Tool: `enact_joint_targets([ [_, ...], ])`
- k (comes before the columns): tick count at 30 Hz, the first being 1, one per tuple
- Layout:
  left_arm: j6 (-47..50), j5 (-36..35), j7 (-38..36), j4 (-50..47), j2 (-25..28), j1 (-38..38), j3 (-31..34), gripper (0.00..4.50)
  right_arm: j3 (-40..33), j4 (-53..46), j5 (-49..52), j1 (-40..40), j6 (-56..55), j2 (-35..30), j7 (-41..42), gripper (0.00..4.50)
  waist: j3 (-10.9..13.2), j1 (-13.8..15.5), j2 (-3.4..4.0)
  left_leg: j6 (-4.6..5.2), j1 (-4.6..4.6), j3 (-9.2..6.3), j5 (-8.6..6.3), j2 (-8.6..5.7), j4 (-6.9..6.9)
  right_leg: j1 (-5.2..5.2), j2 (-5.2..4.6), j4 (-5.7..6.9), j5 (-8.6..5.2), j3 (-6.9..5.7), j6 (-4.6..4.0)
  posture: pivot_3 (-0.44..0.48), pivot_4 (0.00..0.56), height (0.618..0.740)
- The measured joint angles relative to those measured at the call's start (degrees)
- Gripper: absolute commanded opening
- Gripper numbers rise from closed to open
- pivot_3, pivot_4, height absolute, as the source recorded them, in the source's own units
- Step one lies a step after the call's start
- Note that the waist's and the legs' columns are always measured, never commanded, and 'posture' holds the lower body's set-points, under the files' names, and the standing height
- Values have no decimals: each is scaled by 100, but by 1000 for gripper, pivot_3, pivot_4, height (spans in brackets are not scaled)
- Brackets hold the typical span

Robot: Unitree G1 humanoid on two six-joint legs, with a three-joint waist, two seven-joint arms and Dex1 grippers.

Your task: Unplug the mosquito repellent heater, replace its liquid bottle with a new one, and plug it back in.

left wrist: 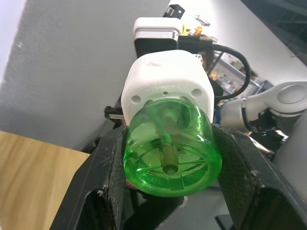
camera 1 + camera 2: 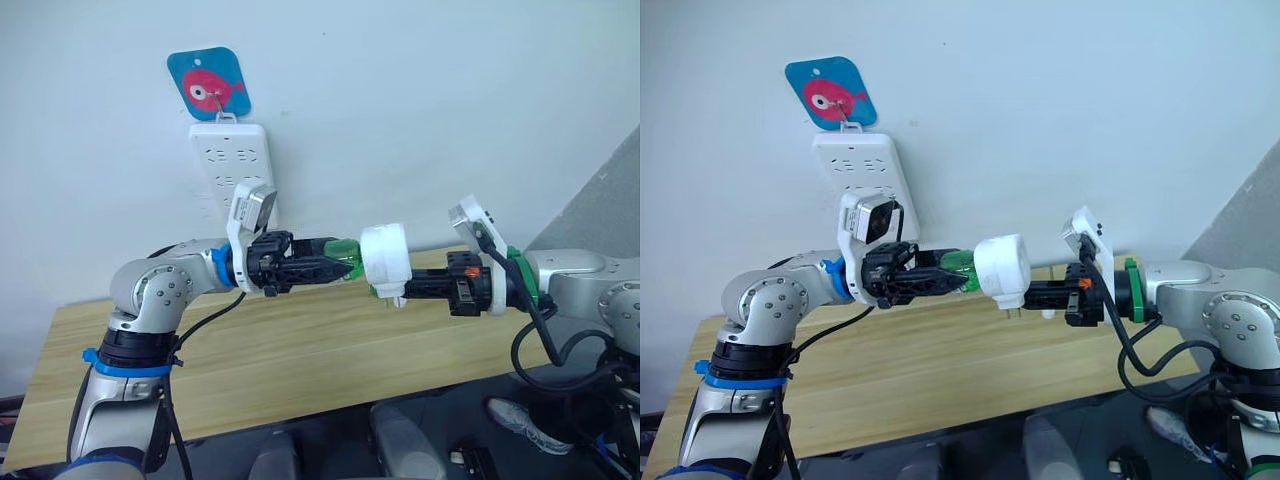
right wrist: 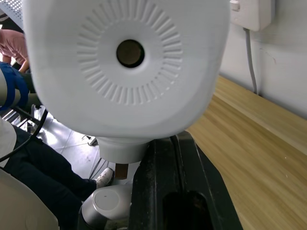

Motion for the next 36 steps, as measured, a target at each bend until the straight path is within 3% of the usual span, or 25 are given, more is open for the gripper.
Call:
enact_joint_targets([
  [36,-1046,437,19,-14,-24,19,-77,2250,60,447,1977,-190,-5,-139,-1617,0,0,0,0,1,-2,1,0,0,-1,0,2,-3,-1,1,1,-230,122,734],
])
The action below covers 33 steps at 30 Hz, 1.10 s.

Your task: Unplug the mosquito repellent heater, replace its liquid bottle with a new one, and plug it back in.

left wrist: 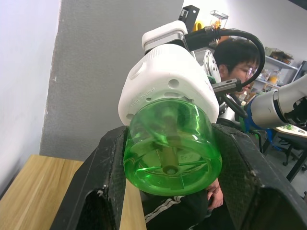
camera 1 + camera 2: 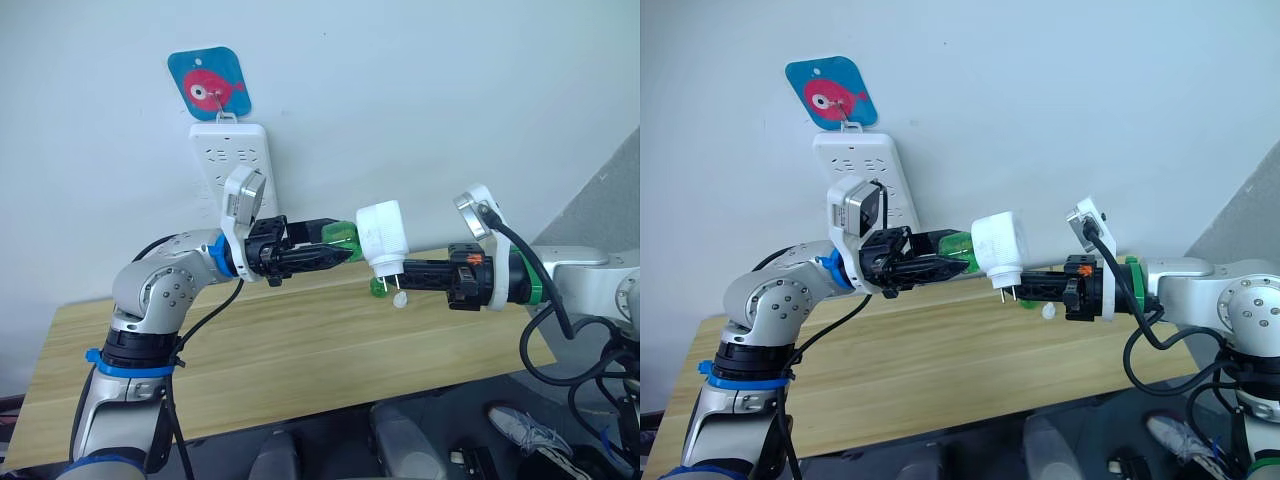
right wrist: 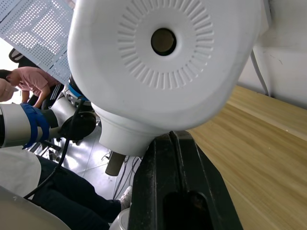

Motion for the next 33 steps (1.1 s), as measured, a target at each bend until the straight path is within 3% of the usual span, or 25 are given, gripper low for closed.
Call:
enact_joint_targets([
  [18,837,-54,605,279,-76,75,113,2250,121,-1175,-1962,671,-487,-553,2029,0,-3,12,-4,0,-1,-1,0,0,-2,0,0,-8,-1,-2,1,-232,115,734],
  [23,864,-44,625,278,-71,79,123,2250,151,-1281,-2435,1003,-701,-754,2424,1559,-5,8,-5,0,0,-1,0,1,-2,0,0,-7,0,-1,1,-231,108,734],
  [30,864,-42,631,273,-71,103,125,2250,114,-1338,-2651,1308,-884,-889,2788,4151,-11,7,-9,-1,0,-1,0,1,-2,0,0,-7,0,-1,1,-234,106,734],
  [31,864,-42,631,273,-71,104,125,2250,100,-1339,-2655,1334,-908,-892,2823,4445,-11,7,-9,0,0,0,0,0,-2,0,0,-7,0,0,1,-234,106,734],
  [33,871,-43,631,273,-71,104,126,2250,90,-1345,-2675,1364,-947,-909,2853,4500,-11,7,-10,-1,0,0,0,0,-1,0,0,-7,0,0,1,-234,106,734],
])
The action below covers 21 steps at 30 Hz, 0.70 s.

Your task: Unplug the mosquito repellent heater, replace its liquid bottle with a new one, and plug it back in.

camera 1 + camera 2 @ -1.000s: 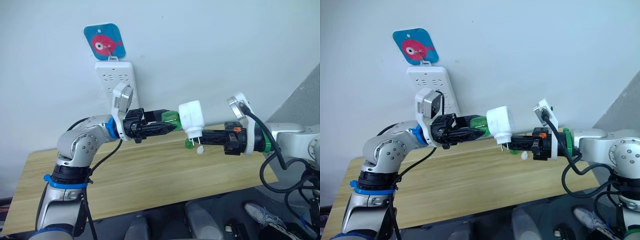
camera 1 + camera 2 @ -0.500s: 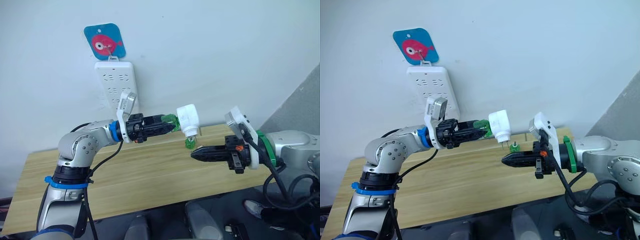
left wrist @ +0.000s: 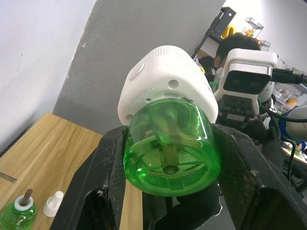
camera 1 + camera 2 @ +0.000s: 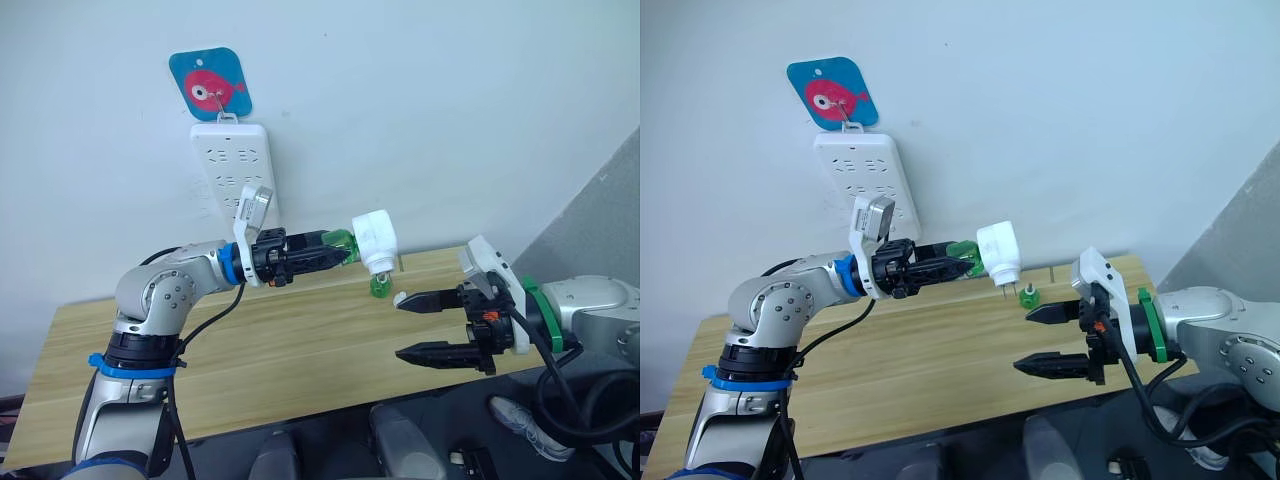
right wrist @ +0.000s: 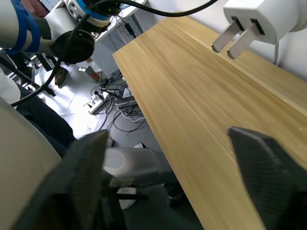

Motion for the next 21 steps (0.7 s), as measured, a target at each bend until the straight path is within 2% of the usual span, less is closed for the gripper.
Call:
enact_joint_targets([
  [10,79,-21,-2,0,2,1,6,2250,122,-157,-1161,438,-733,-181,421,4500,-9,0,-3,0,1,0,0,0,0,0,0,0,0,0,0,-237,108,734],
  [21,1028,-462,-181,270,324,-74,144,2250,65,108,-2177,485,-1624,-238,859,4500,-12,-2,-4,0,2,0,0,-1,1,1,0,2,0,-1,0,-251,117,734],
])
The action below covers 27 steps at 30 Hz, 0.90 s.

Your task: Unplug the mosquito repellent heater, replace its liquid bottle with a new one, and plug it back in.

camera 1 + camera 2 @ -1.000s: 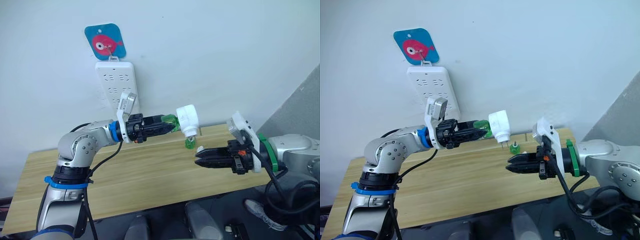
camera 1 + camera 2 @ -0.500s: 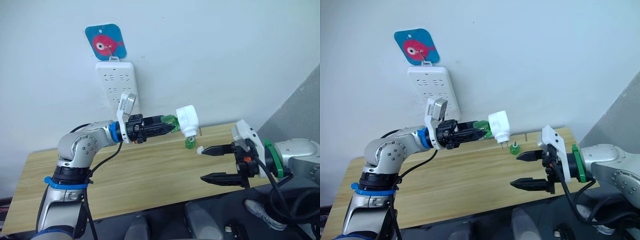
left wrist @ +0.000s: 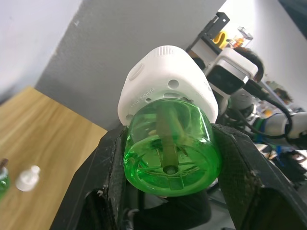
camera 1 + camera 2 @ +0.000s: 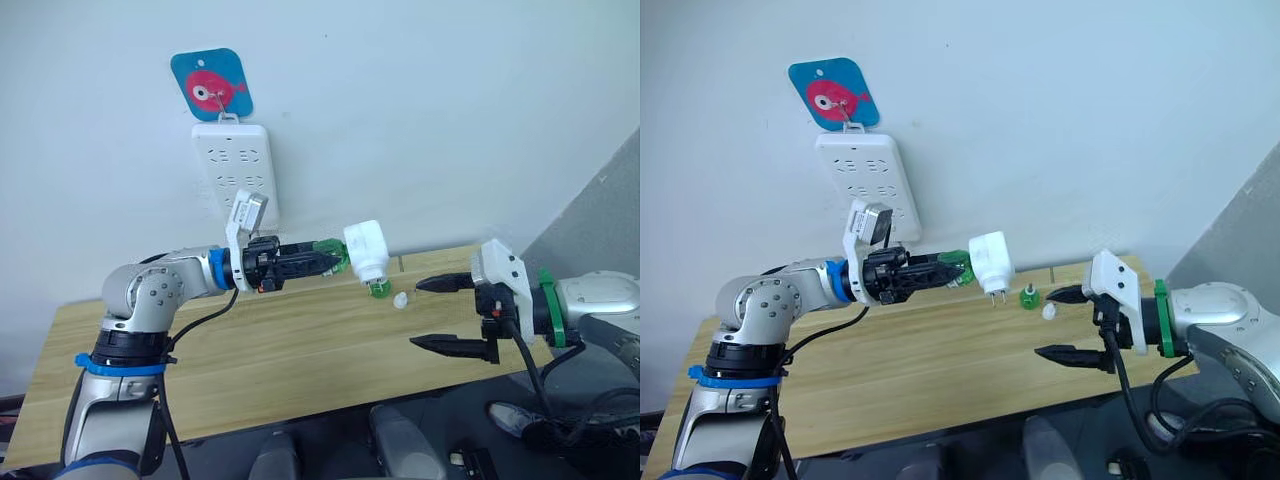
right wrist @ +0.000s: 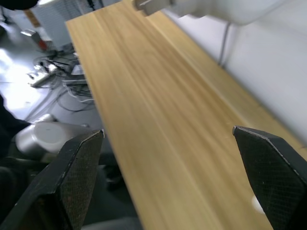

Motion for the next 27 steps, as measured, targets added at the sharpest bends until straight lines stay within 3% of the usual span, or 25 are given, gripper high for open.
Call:
enact_joint_targets([
  [9,-188,170,-361,85,114,-49,-37,2250,-400,521,423,-695,289,-256,479,4500,0,1,0,0,3,-1,0,0,0,2,-1,1,0,-1,-1,-249,116,734],
  [12,-608,484,-537,31,123,-34,-142,2250,-447,742,884,-722,872,-222,391,4500,0,-4,0,0,3,1,0,0,-1,2,-1,0,1,0,-2,-248,117,734],
  [20,-1433,1014,-1192,-443,222,189,-606,2250,-683,1734,3010,-1845,3009,125,-887,4500,-1,-25,1,0,9,3,0,2,-2,2,1,12,0,3,-4,-247,119,734],
  [27,-1729,1198,-1299,-524,222,182,-675,2250,-458,2388,4413,-2357,3653,675,-2438,4500,-1,-22,1,1,4,3,0,1,-1,2,0,9,0,4,-4,-245,119,734],
])
